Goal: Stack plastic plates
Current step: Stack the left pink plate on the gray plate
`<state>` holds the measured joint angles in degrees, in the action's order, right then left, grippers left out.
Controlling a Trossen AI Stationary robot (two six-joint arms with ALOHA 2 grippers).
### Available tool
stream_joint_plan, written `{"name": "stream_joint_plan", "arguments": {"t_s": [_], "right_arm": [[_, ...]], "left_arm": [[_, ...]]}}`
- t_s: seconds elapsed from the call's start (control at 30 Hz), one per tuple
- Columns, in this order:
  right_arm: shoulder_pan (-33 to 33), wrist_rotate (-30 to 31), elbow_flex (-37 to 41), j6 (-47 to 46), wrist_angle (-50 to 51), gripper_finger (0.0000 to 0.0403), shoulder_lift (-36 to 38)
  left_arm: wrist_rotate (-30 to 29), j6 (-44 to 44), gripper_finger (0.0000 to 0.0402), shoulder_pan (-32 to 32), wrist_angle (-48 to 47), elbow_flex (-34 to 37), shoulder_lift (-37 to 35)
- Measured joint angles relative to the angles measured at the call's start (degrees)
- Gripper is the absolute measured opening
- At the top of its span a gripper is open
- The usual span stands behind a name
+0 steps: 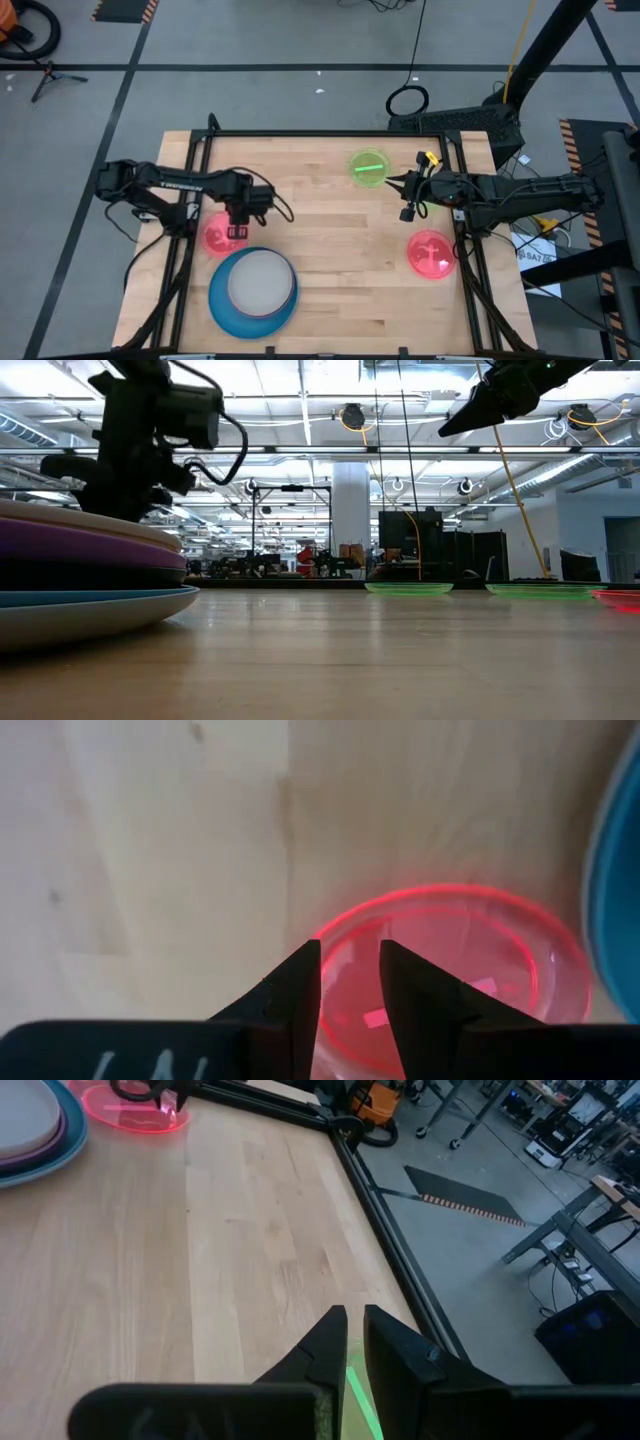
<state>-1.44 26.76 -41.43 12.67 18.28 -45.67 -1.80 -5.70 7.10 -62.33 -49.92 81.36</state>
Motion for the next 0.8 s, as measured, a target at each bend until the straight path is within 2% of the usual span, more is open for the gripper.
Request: {"name": "stream_joint_plan", "arguments": {"t_s": [0.17,0.33,0.5,0.8], "right_arm": [[0.0,0.0,0.0,0.0,0.0,0.0031,0.0],[0.0,0.0,0.0,0.0,0.0,0.0031,0.0],[0.0,0.0,0.0,-0.1,0.0,0.0031,0.0],[0.0,0.0,0.0,-0.1,0.0,0.0031,0.0]], "left_arm": [[1.9,-4.7,0.0113,3.7,0.4,3.4,0.0],[1.5,-7.7,0.0113,4.7,2.6,6.4,0.0],[0.0,-10.4,0.0113,6.1,6.6,7.5,0.0],[0.7,-11.4,0.0113,8.5,6.5,7.6,2.6]]}}
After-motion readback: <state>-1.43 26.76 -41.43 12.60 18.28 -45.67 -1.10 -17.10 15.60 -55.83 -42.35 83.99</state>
